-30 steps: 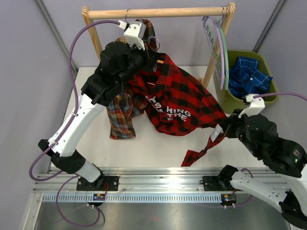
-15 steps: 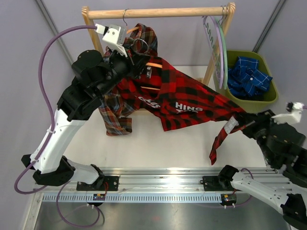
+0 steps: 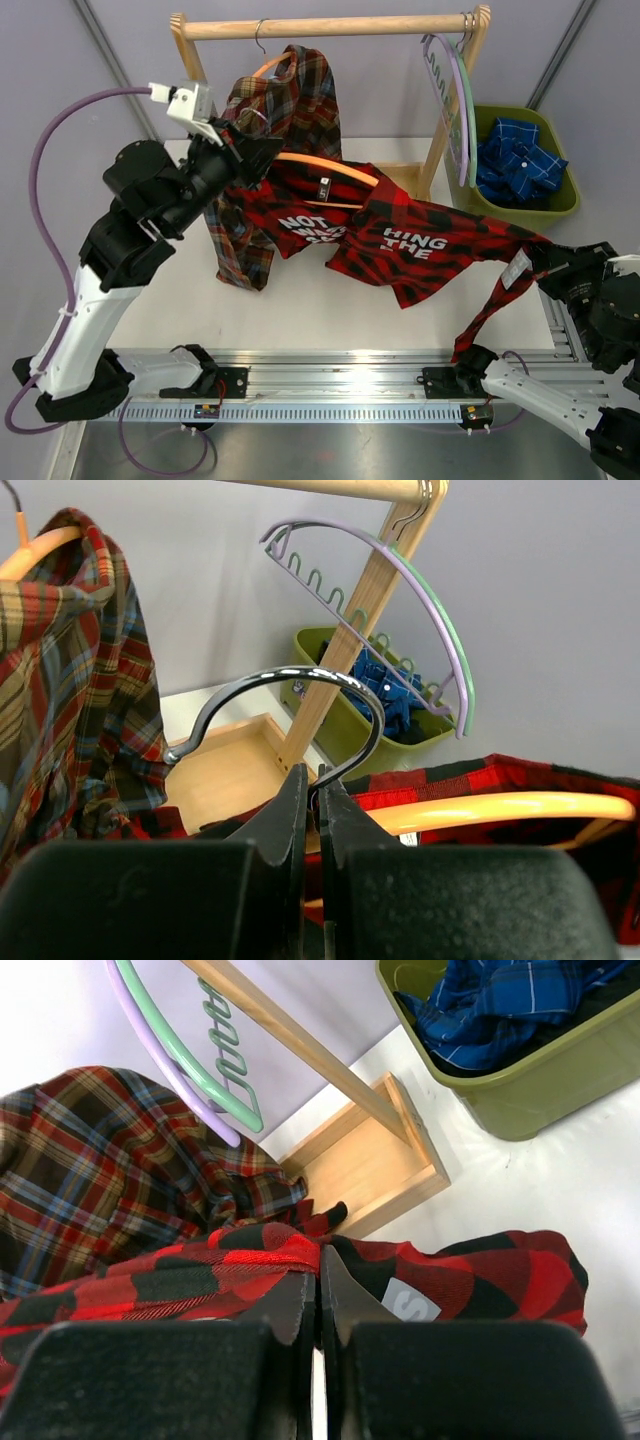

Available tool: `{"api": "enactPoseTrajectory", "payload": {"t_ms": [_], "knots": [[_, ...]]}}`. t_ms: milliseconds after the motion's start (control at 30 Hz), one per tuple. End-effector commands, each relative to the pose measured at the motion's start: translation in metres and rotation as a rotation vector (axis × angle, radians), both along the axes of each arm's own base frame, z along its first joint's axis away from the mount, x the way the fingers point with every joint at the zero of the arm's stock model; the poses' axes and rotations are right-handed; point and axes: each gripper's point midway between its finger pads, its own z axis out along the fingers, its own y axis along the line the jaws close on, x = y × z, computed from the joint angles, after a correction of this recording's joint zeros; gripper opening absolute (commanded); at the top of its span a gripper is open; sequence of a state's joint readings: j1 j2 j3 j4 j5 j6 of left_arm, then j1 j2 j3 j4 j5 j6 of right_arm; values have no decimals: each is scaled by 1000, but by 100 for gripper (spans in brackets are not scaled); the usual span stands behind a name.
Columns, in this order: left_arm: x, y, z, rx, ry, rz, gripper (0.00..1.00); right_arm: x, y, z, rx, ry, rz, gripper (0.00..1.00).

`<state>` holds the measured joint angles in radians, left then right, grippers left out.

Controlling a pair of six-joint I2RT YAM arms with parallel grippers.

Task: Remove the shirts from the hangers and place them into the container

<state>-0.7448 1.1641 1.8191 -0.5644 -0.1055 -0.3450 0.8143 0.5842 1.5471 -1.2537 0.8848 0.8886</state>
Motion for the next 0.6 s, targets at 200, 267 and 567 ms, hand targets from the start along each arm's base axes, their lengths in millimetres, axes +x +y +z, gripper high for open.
{"api": "enactPoseTrajectory", "payload": {"t_ms": [200,267,567], "knots": [[-28,144,63,-348,-166,488,0,-44,-98,-21,-208,49,-303,0],[-30,145,56,-382,-164,482,0,-40,-93,-20,-217,54,-295,0],[-26,119,39,-504,-79,368,0,7,-19,-40,-487,201,-36,0]]}}
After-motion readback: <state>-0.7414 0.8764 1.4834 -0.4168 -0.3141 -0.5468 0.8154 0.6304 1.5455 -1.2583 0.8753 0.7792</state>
